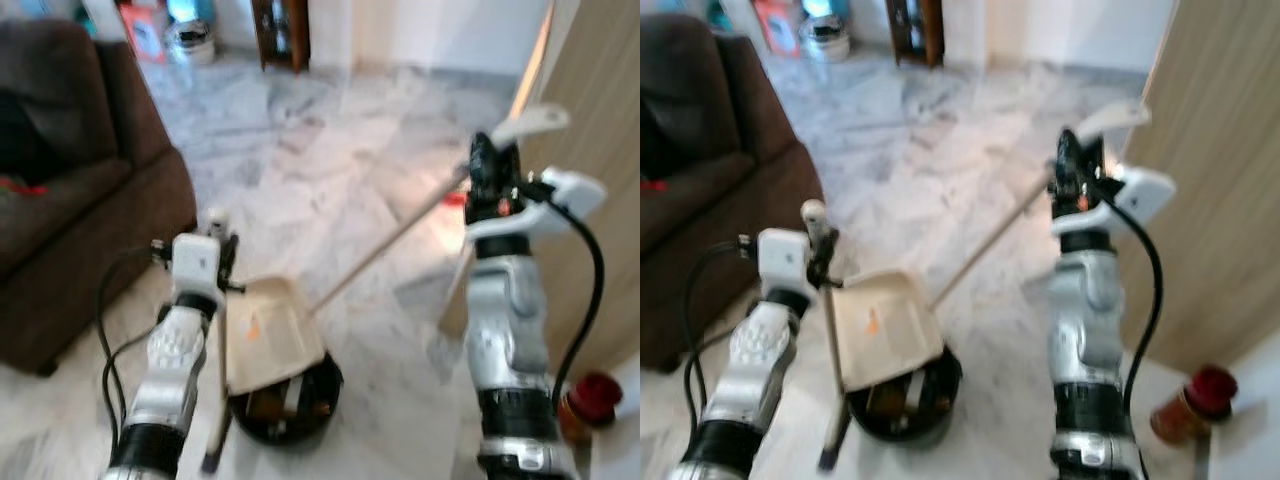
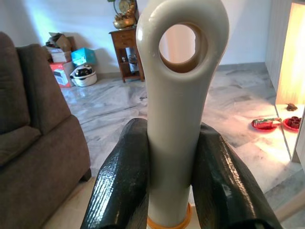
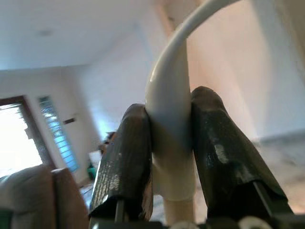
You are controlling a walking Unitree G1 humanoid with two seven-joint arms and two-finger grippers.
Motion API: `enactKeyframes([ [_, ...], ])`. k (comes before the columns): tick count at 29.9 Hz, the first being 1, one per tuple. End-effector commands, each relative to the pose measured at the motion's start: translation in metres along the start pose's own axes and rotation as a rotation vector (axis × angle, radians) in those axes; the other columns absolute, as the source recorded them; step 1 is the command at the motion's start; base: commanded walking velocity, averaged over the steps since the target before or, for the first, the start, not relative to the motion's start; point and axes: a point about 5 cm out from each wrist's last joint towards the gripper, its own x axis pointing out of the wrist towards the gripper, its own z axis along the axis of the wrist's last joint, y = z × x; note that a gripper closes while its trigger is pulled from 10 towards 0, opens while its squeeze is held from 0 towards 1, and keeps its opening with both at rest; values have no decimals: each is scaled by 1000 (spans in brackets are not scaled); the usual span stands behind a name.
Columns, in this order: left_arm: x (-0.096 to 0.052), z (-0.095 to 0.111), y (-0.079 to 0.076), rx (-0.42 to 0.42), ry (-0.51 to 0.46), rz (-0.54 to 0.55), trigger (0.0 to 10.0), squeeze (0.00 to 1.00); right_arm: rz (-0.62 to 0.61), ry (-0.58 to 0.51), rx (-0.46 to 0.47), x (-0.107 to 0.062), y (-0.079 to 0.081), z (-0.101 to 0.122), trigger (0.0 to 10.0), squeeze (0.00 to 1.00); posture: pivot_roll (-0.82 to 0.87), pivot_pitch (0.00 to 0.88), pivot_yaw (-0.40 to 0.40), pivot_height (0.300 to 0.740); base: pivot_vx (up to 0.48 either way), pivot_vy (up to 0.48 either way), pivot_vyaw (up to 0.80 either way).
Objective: Sweep floor
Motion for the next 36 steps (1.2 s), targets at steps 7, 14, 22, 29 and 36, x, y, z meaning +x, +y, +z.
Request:
enactKeyframes([
  [7, 5, 12, 2, -22, -57, -2, 10000, 0, 231, -176, -85, 14, 45, 25, 10000, 0, 74, 48, 59, 740, 0, 0, 0],
  [14, 5, 12, 1, -25, -60, -6, 10000, 0, 287, -235, -30, 16, 63, 34, 10000, 0, 75, 46, 61, 740, 0, 0, 0],
  [22, 6, 13, 2, -25, -65, -12, 10000, 0, 326, -311, 63, 13, 84, 45, 10000, 0, 79, 42, 63, 740, 0, 0, 0],
  [29, 6, 14, 2, -26, -67, -13, 10000, 0, 497, -354, -67, 8, 105, 51, 10000, 0, 78, 45, 64, 740, 0, 0, 0],
  [36, 6, 14, 1, -28, -69, -16, 10000, 0, 604, -407, -129, 3, 125, 57, 10000, 0, 82, 49, 65, 740, 0, 0, 0],
])
